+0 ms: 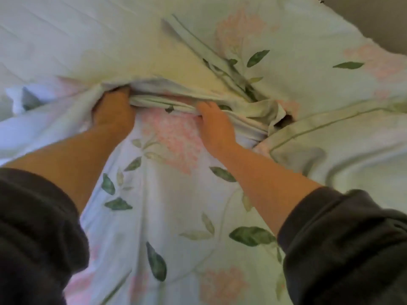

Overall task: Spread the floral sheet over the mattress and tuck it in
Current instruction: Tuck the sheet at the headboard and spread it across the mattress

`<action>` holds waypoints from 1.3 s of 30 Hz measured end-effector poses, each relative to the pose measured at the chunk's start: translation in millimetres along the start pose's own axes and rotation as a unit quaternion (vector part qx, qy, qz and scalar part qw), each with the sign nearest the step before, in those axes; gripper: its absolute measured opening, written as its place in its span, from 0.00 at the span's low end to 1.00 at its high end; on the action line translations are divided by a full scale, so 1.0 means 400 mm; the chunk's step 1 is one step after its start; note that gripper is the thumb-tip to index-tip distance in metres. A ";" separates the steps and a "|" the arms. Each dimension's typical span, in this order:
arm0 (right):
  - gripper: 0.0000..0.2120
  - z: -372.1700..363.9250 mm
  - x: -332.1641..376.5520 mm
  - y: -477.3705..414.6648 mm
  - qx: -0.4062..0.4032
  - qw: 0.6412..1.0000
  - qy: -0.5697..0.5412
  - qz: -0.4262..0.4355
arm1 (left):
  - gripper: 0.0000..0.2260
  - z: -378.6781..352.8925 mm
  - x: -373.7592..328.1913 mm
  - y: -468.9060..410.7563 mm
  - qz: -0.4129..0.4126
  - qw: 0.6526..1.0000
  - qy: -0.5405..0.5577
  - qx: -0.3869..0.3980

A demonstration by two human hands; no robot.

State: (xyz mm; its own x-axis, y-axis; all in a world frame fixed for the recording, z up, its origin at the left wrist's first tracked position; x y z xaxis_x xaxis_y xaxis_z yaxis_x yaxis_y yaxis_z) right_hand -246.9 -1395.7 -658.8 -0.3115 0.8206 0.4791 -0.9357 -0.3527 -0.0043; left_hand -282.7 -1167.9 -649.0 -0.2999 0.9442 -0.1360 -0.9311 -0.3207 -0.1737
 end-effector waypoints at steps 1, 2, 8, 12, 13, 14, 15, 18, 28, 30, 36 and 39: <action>0.10 -0.009 0.026 -0.034 0.004 1.000 -0.016 0.000 | 0.16 0.008 0.024 -0.033 0.016 1.000 -0.014 0.006; 0.11 -0.028 0.036 -0.056 0.019 1.000 -0.019 -0.007 | 0.15 0.003 0.032 -0.040 0.026 0.999 -0.024 0.024; 0.18 -0.160 -0.036 -0.096 0.102 0.994 0.012 -0.042 | 0.21 -0.173 0.032 0.061 0.084 0.989 -0.031 0.120; 0.19 -0.152 -0.033 -0.133 0.112 0.992 -0.006 -0.055 | 0.24 -0.178 0.061 -0.001 0.089 0.975 0.000 0.202; 0.19 -0.147 -0.029 -0.129 0.124 0.991 -0.010 -0.056 | 0.25 -0.166 0.066 -0.007 0.085 0.969 0.015 0.230; 0.19 -0.133 -0.025 -0.120 0.129 0.990 -0.022 -0.052 | 0.25 -0.145 0.066 -0.007 0.069 0.969 0.026 0.237; 0.18 -0.113 -0.025 -0.116 0.117 0.992 -0.039 -0.043 | 0.24 -0.119 0.062 -0.008 0.043 0.976 0.034 0.212; 0.16 -0.028 -0.052 -0.104 -0.001 0.998 -0.004 -0.058 | 0.23 -0.034 0.044 -0.003 0.000 0.998 0.047 0.050; 0.13 0.030 -0.220 -0.145 0.008 0.982 0.079 -0.173 | 0.09 -0.083 0.072 -0.032 0.056 0.991 0.030 0.115; 0.11 0.038 -0.258 -0.177 -0.072 0.978 0.041 -0.191 | 0.08 -0.079 0.034 -0.075 0.061 0.995 0.063 0.047; 0.15 -0.063 -0.360 -0.233 -0.032 0.977 0.080 -0.196 | 0.22 -0.206 -0.031 -0.085 0.142 0.986 0.039 0.084; 0.19 -0.057 -0.359 -0.245 0.015 0.977 0.092 -0.192 | 0.23 -0.214 -0.032 -0.093 0.127 0.986 0.041 0.104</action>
State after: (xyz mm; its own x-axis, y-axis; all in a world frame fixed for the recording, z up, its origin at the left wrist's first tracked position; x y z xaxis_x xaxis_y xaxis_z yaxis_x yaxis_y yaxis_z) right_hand -114.3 -1468.9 -747.2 0.0340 0.9610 0.2743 -0.9849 -0.0144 0.1723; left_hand -226.4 -1174.3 -724.4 -0.5182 0.8241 -0.2288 -0.8536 -0.5151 0.0779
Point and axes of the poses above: each hand's wrist, its own y-axis away from the middle knuckle, its own z-axis out of the back of the hand, x = y × z, the point moved 2 cm from there along -y, towards the middle knuckle, and after that the axes turned 6 degrees about -z, right-handed, at the moved point
